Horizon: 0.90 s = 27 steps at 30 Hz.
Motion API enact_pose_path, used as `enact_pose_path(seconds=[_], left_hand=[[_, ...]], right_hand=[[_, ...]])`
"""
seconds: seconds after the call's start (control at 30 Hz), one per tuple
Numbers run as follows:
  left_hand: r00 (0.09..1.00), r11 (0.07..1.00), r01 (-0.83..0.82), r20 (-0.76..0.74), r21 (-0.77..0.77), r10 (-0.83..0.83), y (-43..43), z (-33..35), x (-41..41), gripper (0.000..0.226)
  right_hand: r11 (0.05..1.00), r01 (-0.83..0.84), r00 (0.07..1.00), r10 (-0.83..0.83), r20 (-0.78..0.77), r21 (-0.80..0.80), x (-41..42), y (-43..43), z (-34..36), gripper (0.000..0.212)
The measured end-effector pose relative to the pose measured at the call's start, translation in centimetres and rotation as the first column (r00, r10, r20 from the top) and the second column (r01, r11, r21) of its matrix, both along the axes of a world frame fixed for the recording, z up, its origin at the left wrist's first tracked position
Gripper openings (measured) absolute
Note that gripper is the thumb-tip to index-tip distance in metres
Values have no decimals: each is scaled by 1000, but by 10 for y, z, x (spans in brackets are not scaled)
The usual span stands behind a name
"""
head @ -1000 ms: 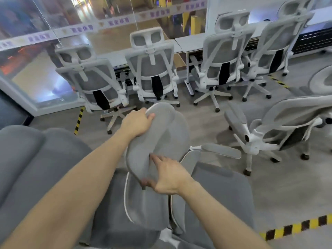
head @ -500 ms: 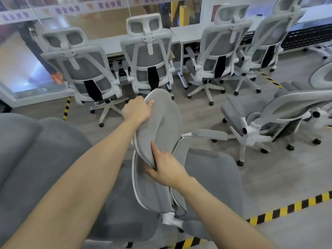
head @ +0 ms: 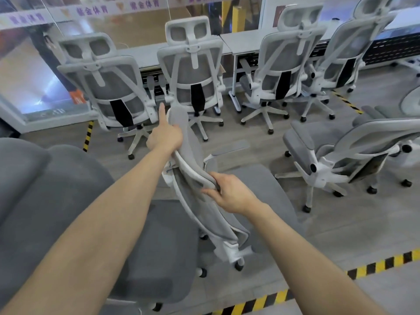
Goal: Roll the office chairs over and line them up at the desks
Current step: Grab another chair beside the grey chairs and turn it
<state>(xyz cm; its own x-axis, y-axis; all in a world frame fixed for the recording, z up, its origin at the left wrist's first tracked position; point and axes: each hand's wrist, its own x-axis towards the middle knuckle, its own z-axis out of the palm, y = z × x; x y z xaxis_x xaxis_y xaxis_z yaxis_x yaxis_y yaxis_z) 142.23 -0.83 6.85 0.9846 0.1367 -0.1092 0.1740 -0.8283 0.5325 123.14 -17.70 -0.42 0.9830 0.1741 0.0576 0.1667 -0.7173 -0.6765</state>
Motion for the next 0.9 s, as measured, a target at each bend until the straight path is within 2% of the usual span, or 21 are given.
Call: enact_pose_path(seconds=[0.07,0.17,0.23,0.33,0.4,0.47,0.53,0.6,0.63,0.7,0.73,0.8,0.9], left_hand=[[997,997,65,-36,-29,-66,4,-2,0,82],[993,987,105,-39,-125,-111,7,-6,-8,78],[990,983,136,-11,-124,-139,2,-5,-18,78],[981,982,187,52,-2,-186,-7,-6,-29,81],[968,969,231,78,88,-238,-9,-15,-31,94],[949,945,284,93,162,-301,-7,-20,-33,105],[911,890,319,154,326,-383,-1,-24,-35,105],[859,812,280,243,513,-450,6,-23,-37,100],[834,783,260,278,565,-477,7,-22,-35,94],[797,773,281,311,569,-519,5,-24,-25,81],[785,777,315,310,545,-536,0,-25,-19,80],[766,777,367,309,511,-564,-12,-26,-7,84],[740,757,351,333,551,-585,-33,-31,1,79]], right_hand=[[998,57,998,-57,2,-27,3,-15,2,39],[987,161,987,-161,-19,-20,8,-41,5,34],[968,251,968,-251,-10,-22,12,-57,5,34],[902,431,902,-431,-22,-2,21,-72,0,25],[843,536,844,-534,-45,46,24,-78,-4,21],[798,602,799,-600,-45,40,20,-80,-9,36],[769,638,769,-634,80,-45,10,-76,-18,45],[826,553,822,-519,236,-111,1,-68,-30,43],[877,452,879,-406,250,-166,0,-65,-36,47],[926,238,964,-190,186,-294,9,-63,-49,70],[926,182,978,-135,158,-331,17,-66,-54,83],[915,160,980,-104,168,-371,31,-78,-61,96],[883,151,974,-56,220,-444,42,-103,-71,104]])
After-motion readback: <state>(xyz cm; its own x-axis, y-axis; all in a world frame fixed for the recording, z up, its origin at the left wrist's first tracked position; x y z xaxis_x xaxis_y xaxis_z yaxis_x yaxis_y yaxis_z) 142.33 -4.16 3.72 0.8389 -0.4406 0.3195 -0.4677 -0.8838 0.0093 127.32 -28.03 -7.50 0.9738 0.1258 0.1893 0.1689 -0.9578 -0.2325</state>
